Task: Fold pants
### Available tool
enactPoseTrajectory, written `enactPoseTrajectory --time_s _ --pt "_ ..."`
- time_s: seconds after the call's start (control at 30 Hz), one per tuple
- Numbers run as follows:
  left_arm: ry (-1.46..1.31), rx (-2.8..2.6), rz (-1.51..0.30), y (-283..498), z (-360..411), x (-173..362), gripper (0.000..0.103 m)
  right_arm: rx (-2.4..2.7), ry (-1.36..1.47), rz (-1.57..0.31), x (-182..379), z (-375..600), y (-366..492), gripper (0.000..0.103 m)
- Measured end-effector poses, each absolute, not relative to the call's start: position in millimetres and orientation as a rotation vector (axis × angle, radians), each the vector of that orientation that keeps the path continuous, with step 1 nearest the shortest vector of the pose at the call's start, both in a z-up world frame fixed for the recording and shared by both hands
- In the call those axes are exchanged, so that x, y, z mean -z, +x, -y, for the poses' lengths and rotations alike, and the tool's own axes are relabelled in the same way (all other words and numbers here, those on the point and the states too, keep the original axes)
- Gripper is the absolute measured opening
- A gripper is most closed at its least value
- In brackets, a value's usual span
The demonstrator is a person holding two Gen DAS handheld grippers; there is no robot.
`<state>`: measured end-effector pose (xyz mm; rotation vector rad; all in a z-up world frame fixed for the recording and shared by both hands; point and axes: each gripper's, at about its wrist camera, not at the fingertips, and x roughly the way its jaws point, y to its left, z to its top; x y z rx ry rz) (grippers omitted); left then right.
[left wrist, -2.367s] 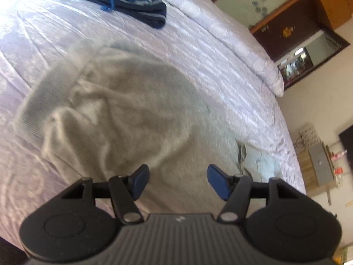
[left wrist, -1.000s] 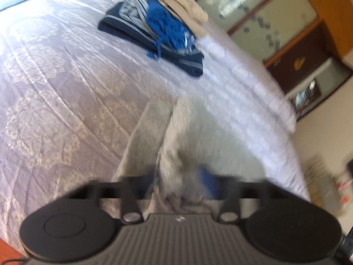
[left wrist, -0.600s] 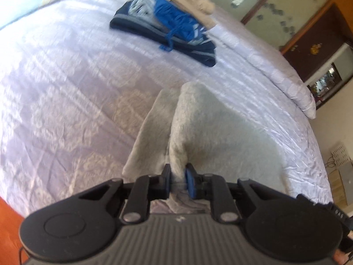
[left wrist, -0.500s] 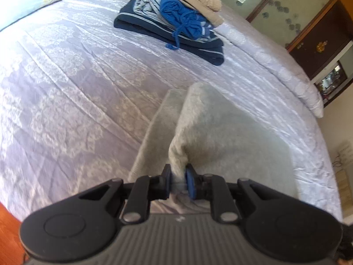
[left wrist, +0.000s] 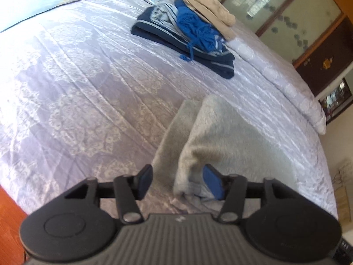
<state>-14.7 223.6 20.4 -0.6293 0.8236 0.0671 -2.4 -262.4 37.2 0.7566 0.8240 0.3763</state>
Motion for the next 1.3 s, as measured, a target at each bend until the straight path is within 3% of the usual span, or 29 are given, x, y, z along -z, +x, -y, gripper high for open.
enactPoseTrajectory --time_s 0.07,0.17,0.33,0.43,0.57,0.67,0.97,1.17,1.3 --pt "-0.673 -0.079 -0.819 -15.4 -233.6 -19.5 0.063 -0.365 0.776 -0.827 -33.4 269.8 -5.0 0.051" --pt "-0.768 -0.077 -0.819 -12.4 -243.9 -14.4 0.095 -0.383 0.811 -0.867 -21.8 271.5 -8.4 0.054" --pt "-0.733 -0.039 -0.824 -0.2 -230.7 -8.7 0.098 -0.423 0.857 -0.924 -8.3 264.3 -3.7 0.062" --pt "-0.648 -0.071 -0.877 6.6 -217.1 9.4 0.091 -0.433 0.844 -0.924 -7.4 260.9 -2.8 0.063" --pt "-0.388 -0.038 -0.777 -2.0 -184.9 16.9 0.103 -0.454 0.820 -0.905 -6.4 258.9 -2.7 0.063" --pt "-0.166 -0.046 -0.682 -19.8 -156.2 27.4 0.103 -0.474 0.856 -0.889 -3.2 265.6 -4.9 0.062" --pt "-0.288 -0.131 -0.670 -17.9 -158.3 23.5 0.103 -0.607 0.935 -0.993 3.7 287.3 12.7 0.062" --pt "-0.371 -0.261 -0.591 -26.9 -146.2 28.4 0.103 -0.626 1.020 -1.122 11.2 305.5 24.0 0.048" --pt "-0.377 -0.255 -0.584 -34.5 -140.9 25.8 0.103 -0.619 1.065 -1.096 12.6 312.6 16.9 0.048"
